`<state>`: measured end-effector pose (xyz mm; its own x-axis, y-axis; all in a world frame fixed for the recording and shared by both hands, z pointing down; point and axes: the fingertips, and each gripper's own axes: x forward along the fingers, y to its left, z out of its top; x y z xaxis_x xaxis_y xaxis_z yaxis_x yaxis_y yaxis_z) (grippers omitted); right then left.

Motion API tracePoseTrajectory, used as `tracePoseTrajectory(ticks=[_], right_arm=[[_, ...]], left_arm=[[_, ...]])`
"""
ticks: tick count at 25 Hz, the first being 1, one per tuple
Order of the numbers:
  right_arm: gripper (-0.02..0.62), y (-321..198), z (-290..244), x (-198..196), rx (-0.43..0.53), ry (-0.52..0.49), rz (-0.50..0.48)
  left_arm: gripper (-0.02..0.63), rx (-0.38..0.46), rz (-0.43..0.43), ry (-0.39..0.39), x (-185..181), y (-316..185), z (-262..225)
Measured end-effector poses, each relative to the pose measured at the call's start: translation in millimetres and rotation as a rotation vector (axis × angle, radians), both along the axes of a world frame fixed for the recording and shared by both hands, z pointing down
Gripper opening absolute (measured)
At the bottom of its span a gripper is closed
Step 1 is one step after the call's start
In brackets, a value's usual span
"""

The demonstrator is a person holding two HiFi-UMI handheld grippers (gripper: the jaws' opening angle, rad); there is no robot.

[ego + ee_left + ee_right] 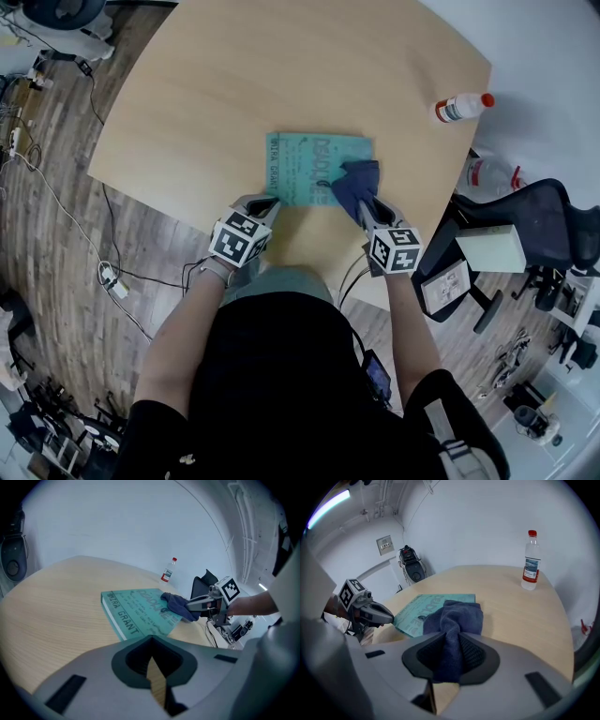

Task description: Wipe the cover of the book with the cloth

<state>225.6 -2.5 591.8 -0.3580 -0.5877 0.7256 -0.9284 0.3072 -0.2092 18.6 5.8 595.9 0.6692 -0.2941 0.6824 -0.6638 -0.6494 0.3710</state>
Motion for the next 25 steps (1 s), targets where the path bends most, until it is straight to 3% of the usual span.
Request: tracePoseTrajectory(ticks=[8,13,17,19,22,25], right_arm=[[0.097,8,2,-19,-0.022,0.085,-0.06],[0.097,5,3,-37,-0.055,0.068,-0.076],[0.097,3,5,-45,-0.063,0.09,-0.099],[0.097,3,5,-46,-0.068,0.091,-0.099],[0.097,2,4,-46,-0.071,0.089,-0.097],[0.097,2,4,-48,-0.075,0.088,-0.098]], left_arm=[[0.02,-0.002,-0.002,0.005,2,-1,-1],[0.02,-0.003,-0.005,0.006,1,-1,-1],[0.021,0.074,0.094,-0.046,4,5,-4],[0.025,0.104,0.112,-0.02,3,8,-10],[0.123,0.104,0.084,0.007,-7,10,-13],[0.146,0.108,0.096,-0.065,-22,15,2]])
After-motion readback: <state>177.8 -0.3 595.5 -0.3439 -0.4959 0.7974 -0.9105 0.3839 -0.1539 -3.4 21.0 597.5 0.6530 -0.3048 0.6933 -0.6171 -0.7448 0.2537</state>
